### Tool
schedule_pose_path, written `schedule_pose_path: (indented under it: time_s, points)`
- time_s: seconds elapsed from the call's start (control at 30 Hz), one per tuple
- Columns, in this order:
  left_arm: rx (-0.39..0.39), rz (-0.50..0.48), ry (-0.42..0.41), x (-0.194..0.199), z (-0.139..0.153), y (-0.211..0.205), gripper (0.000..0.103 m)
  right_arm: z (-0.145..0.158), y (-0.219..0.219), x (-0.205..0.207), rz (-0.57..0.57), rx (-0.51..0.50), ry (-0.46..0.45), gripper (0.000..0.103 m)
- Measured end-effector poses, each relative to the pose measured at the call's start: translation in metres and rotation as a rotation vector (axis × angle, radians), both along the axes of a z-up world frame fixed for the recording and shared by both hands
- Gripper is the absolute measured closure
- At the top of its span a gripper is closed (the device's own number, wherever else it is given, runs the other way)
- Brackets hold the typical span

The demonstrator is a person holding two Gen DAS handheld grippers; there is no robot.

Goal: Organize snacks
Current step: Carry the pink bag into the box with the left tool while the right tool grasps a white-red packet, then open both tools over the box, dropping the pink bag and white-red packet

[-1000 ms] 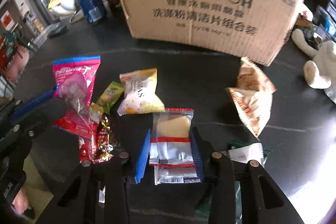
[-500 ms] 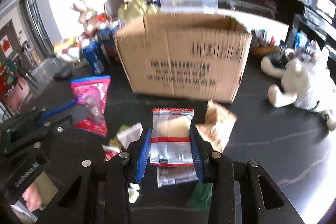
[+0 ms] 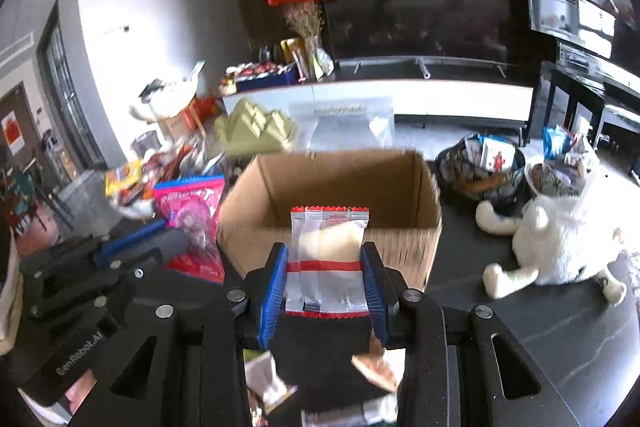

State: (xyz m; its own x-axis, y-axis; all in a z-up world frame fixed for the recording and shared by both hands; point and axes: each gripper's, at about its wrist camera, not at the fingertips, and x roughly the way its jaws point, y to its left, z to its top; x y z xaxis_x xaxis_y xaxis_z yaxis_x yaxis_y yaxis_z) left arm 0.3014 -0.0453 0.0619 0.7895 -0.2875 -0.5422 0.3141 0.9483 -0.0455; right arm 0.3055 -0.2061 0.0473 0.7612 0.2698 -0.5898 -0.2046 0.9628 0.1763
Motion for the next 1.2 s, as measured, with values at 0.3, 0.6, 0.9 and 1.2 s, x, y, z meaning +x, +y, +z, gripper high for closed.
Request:
schedule_pose_path:
  time_s: [0.3, 0.6, 0.9, 1.2]
  points:
    - [0.008, -0.004, 0.064, 0.063, -0.002, -0.003, 0.089, -0.001, 0.001, 0.058, -0.005, 0.005, 0.032, 0.065]
    - [0.020, 0.071, 0.098, 0.088, -0.013, 0.003, 0.055, -0.015, -0.009, 0.082, -0.091, -0.029, 0.058, 0.045]
    - [0.021, 0.077, 0.122, 0.033, -0.012, 0.008, 0.049, -0.016, -0.008, 0.026, -0.096, -0.030, 0.046, 0.045]
    - [0.033, 0.068, 0.072, -0.037, -0.012, 0.017, 0.047, -0.022, 0.000, -0.037, -0.066, 0.001, 0.049, 0.045]
